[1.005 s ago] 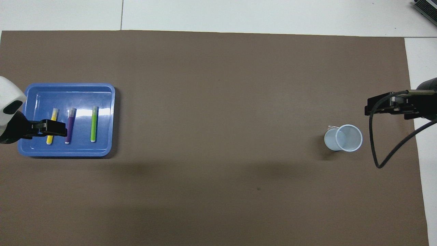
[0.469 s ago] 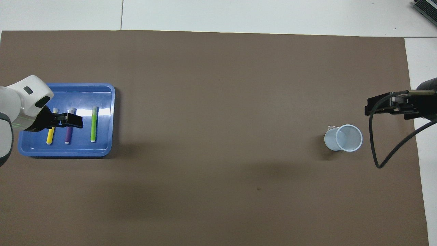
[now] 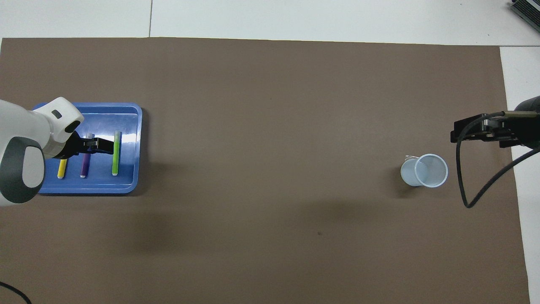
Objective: Transfer and insert pens with both arms
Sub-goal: 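Lower the left gripper over the green pen in the tray and grasp it, then lift the green pen with the left gripper while the right gripper approaches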
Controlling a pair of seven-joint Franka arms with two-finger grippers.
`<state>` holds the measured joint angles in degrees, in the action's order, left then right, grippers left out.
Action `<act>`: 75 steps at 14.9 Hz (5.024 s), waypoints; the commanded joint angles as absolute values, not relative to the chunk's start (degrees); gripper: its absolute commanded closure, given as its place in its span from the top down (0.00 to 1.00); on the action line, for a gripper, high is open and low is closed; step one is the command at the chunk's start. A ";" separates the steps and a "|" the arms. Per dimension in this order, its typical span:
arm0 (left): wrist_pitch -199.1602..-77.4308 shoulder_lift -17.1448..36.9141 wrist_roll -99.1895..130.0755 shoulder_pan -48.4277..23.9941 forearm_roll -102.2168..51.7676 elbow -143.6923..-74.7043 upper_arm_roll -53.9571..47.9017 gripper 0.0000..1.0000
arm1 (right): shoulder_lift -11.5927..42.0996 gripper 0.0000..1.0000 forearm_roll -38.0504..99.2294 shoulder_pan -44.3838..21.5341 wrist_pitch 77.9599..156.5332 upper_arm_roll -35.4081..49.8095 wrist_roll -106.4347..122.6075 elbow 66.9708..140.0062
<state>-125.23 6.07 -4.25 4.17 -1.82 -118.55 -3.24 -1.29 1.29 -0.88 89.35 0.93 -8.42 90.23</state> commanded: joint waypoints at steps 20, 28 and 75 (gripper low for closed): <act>-140.53 16.35 -5.36 3.78 -2.37 -119.53 -3.43 0.57 | -2.55 1.00 0.62 -0.53 90.44 1.14 -7.56 91.93; -140.71 16.17 -4.83 3.78 -2.37 -120.32 -3.43 0.00 | -2.64 1.00 0.62 -0.53 90.44 1.14 -7.56 91.93; -102.22 -2.89 85.69 -2.28 -35.50 -107.31 -5.80 0.00 | -4.48 1.00 30.58 -16.43 113.01 3.43 -38.84 99.23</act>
